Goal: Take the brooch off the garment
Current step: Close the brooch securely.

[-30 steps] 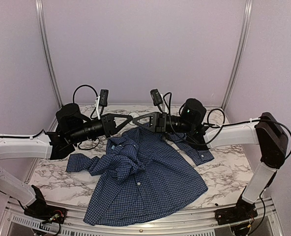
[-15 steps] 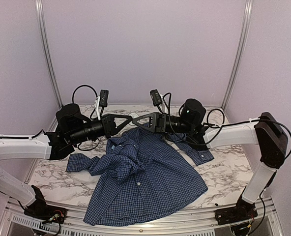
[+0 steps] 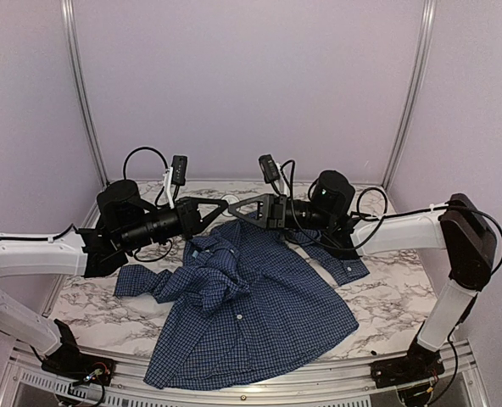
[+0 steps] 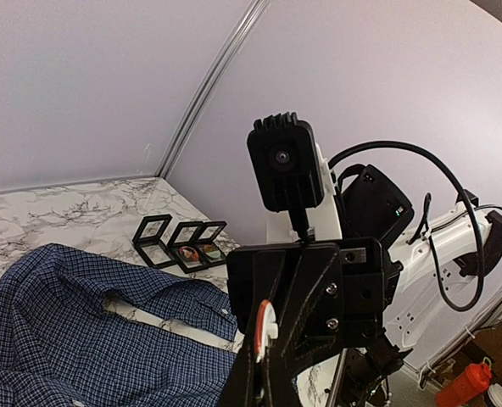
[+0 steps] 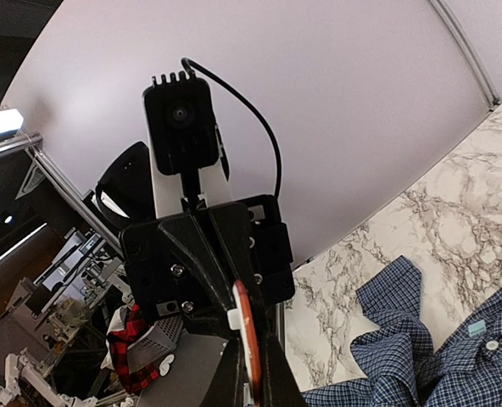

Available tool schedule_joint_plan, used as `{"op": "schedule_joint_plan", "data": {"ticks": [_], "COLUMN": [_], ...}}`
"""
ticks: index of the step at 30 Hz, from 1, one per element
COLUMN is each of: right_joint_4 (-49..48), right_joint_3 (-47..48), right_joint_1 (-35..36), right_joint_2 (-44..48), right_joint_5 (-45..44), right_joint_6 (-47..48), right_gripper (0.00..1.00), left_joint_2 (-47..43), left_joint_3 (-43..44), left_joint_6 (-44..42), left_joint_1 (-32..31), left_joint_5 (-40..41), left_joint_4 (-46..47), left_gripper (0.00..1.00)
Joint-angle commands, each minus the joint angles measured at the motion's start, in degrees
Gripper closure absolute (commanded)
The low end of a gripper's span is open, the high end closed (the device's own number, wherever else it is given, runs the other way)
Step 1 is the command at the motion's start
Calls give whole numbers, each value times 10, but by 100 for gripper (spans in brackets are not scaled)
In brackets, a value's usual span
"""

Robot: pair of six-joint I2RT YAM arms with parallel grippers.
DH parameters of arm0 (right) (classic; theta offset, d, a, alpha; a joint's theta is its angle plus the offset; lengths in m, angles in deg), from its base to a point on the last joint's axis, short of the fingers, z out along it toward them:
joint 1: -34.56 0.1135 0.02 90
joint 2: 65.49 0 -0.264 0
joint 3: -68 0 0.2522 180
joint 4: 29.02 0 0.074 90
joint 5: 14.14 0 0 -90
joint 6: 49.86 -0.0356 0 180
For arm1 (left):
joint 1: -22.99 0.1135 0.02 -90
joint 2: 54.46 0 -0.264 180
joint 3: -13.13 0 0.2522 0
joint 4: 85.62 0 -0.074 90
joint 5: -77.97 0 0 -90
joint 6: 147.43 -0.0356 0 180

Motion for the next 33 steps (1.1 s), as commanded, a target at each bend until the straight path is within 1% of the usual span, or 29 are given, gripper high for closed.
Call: {"op": "schedule_joint_plan", "data": {"ticks": [1, 18, 26, 33], "right_joint_4": [26, 36, 24, 13], "right_joint_3": [18, 18, 16, 21], "right_joint_1": [6, 7, 6, 7], "right_joint_2": [-3, 1, 4, 0], "right_joint_5": [-37, -52, -66, -67], "right_joint_6": [-8, -12, -10, -13], "right_gripper": [96, 96, 95, 95], "left_joint_2": [-15, -18, -24, -24], "left_joint_3": [12, 15, -6, -17], "left_joint_6": [-24, -46, -8, 7], "left_joint_1": [-18, -30, -32, -31], "left_joint_5": [-14, 8, 44, 55], "left_joint_4": [-16, -31, 8, 26], "left_gripper": [100, 100, 100, 100]}}
